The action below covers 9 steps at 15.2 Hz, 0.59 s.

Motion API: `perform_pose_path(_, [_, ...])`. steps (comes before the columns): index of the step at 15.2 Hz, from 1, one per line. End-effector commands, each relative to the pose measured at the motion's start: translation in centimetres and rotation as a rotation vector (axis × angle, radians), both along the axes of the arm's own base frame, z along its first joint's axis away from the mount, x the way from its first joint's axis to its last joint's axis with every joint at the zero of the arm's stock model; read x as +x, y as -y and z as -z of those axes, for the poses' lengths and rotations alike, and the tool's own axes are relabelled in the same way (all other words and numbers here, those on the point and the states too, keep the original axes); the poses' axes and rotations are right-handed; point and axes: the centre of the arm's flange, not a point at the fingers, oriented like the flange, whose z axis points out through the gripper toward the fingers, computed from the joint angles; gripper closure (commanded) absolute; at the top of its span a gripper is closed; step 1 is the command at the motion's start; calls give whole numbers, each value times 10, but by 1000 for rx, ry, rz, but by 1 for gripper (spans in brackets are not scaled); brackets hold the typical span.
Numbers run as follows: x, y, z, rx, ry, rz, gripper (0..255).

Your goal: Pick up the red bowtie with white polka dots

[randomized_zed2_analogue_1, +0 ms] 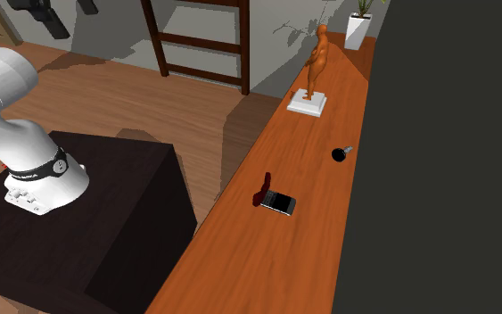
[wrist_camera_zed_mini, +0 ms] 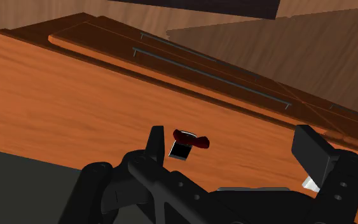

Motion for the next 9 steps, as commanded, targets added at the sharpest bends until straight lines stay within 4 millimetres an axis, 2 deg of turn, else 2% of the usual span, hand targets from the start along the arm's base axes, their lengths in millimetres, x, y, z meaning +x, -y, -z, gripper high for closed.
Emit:
perform_pose_path(1, [0, 0, 0, 0, 0, 0, 0])
perform_pose_path(9, [67, 9, 82, -29, 3, -236, 0])
